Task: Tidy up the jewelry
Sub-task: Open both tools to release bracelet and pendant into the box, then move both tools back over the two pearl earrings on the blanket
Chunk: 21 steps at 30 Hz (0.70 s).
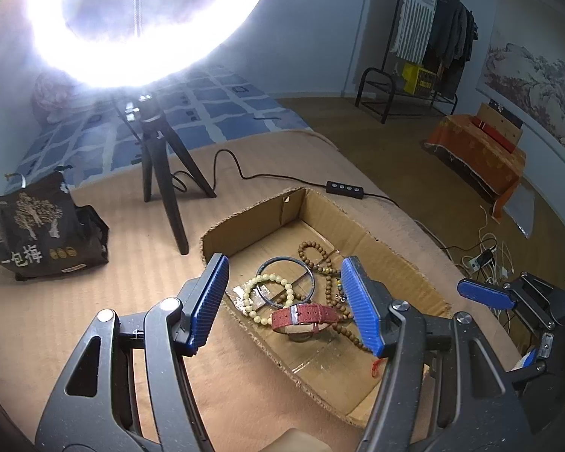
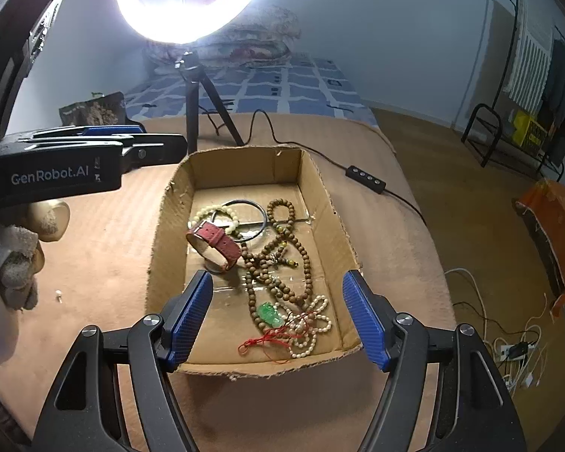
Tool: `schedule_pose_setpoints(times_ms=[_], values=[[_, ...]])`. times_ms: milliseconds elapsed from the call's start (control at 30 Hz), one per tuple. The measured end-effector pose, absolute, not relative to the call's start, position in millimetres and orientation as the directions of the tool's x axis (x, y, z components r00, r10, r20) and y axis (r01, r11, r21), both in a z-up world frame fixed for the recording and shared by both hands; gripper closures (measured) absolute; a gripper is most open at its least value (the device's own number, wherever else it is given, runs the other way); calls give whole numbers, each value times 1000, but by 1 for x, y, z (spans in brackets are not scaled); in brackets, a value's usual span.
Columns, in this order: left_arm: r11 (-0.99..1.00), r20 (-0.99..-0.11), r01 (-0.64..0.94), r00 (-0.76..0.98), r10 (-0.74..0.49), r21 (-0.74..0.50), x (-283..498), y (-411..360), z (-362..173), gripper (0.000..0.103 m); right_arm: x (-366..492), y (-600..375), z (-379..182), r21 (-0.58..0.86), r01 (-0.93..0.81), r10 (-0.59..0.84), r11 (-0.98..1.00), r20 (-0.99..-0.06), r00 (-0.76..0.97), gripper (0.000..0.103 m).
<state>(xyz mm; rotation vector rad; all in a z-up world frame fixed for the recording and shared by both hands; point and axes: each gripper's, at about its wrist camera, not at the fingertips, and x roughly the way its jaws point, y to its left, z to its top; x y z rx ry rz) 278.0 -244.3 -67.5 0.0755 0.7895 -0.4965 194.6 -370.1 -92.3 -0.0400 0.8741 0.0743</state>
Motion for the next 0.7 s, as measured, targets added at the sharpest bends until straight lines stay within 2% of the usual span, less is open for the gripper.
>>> schedule_pose_setpoints(times_ms=[333,700], values=[[898,-673,429,637,-376,-95,250,-209,-34,39,171,-356,-65,-18,-80,40,997,-742,670,32],[921,-671,376,659,-340,-98,217,-134,-18,38,148,-326,-42,-30,-104,52,994,-713,700,30]])
